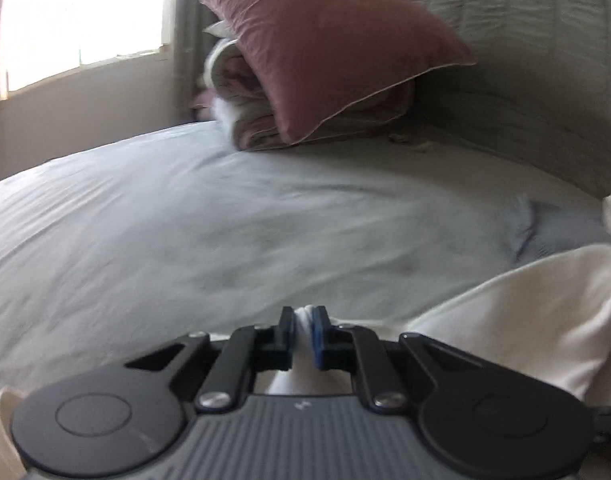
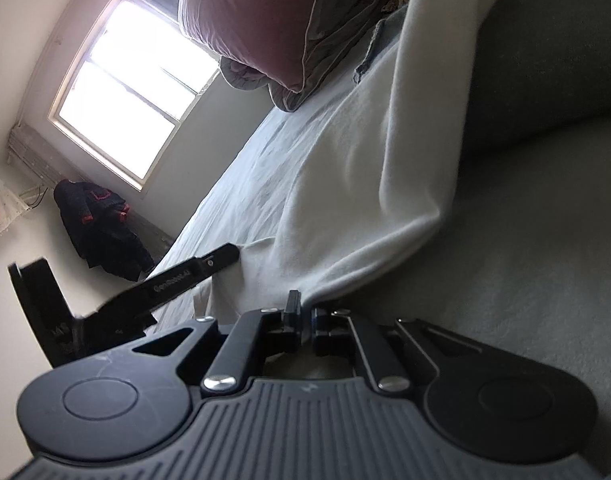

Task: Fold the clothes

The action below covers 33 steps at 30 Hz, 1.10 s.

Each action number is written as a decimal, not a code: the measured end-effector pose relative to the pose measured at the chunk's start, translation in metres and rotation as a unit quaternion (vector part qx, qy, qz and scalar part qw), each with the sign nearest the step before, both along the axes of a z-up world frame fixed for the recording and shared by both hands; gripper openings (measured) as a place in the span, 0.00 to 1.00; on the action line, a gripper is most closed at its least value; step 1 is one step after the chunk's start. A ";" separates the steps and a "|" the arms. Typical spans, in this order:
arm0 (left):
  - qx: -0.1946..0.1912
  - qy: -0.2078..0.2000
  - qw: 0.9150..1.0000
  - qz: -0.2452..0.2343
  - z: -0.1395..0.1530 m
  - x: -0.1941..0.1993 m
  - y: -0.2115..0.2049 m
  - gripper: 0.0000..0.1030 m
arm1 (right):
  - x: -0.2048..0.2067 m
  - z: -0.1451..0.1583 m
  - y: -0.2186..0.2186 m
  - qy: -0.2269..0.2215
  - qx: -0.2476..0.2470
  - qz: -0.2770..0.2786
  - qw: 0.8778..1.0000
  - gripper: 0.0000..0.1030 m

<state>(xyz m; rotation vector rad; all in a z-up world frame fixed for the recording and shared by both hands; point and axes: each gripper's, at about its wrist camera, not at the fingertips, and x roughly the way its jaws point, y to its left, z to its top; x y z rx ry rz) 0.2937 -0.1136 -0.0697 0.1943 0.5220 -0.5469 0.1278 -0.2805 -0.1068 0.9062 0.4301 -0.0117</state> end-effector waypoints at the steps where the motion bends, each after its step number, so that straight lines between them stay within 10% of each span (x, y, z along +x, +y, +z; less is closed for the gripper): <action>1: 0.015 0.003 1.000 0.002 -0.005 0.002 -0.005 0.09 | 0.000 0.000 0.000 0.000 0.000 0.000 1.000 0.03; 6: 0.073 -0.019 0.997 0.007 -0.003 -0.002 -0.023 0.14 | -0.002 0.001 0.002 0.002 0.000 0.001 1.000 0.03; 10: 0.046 -0.016 0.999 0.016 0.010 -0.010 -0.026 0.44 | -0.006 0.002 -0.001 -0.001 0.005 -0.005 1.000 0.07; 17: -0.006 0.016 0.999 -0.034 0.052 -0.019 -0.070 0.54 | -0.046 0.037 -0.023 -0.050 -0.008 -0.160 0.986 0.18; 22: -0.045 0.060 0.994 -0.084 0.075 -0.030 -0.107 0.67 | -0.066 0.069 -0.072 -0.081 0.009 -0.270 0.959 0.62; 28: -0.058 0.078 0.986 -0.139 0.084 -0.045 -0.149 0.66 | -0.063 0.061 -0.176 -0.011 0.162 -0.290 0.943 0.62; 33: -0.086 0.121 0.972 -0.181 0.077 -0.052 -0.175 0.64 | -0.048 0.029 -0.248 -0.009 0.312 -0.165 0.936 0.62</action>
